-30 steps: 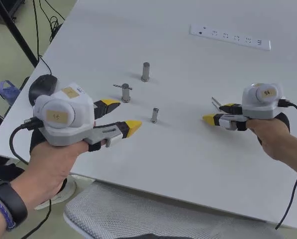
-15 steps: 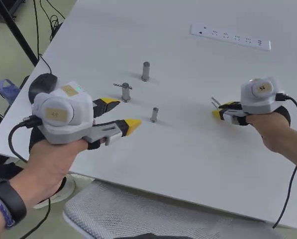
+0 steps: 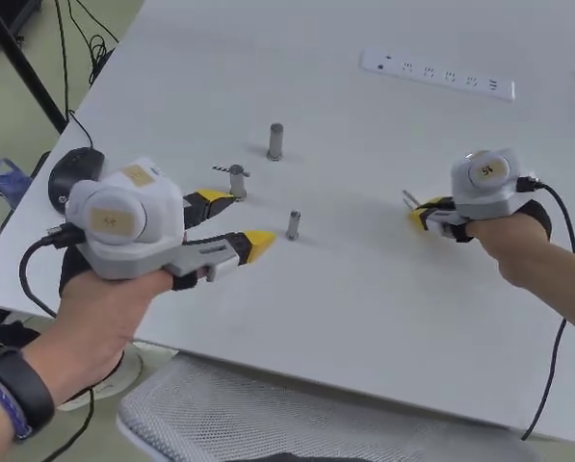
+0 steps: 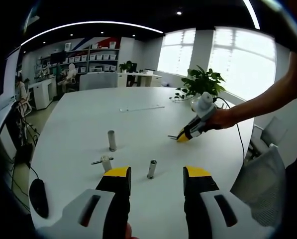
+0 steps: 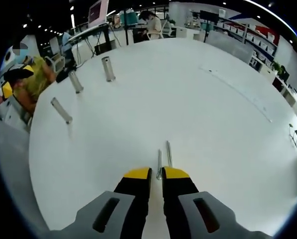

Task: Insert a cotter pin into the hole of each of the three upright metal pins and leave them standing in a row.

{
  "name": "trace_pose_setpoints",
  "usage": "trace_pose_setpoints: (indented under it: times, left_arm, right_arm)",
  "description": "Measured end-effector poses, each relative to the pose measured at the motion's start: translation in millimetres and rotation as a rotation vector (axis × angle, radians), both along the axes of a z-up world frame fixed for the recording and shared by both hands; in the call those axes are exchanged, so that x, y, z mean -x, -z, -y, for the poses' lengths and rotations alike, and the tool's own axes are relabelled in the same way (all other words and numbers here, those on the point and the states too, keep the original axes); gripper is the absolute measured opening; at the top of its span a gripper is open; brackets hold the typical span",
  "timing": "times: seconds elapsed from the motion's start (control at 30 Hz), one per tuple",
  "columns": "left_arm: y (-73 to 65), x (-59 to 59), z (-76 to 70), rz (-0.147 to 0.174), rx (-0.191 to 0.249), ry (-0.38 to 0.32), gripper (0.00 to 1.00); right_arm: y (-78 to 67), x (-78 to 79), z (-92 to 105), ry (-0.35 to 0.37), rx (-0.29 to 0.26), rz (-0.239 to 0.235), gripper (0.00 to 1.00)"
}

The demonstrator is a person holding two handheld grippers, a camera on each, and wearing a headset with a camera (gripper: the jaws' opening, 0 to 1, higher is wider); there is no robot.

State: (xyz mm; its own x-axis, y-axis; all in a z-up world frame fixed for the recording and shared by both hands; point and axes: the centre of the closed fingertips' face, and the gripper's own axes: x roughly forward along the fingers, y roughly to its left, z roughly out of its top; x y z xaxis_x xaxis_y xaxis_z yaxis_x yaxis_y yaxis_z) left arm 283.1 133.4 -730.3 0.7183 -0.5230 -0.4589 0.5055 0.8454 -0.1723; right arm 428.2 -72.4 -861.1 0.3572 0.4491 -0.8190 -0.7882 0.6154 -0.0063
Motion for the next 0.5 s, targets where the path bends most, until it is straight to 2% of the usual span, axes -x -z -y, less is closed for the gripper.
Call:
trace_pose_setpoints:
  times: [0.13,0.5]
  left_arm:
    - [0.8,0.8,2.0,-0.002,0.001,0.006,0.41]
    - [1.8,2.2,4.4,-0.005,0.002,0.016,0.4]
  right_arm:
    - [0.8,1.9,-1.7,0.002,0.006,-0.014,0.05]
    - [1.4,1.3,-1.7,0.0,0.023,-0.027,0.03]
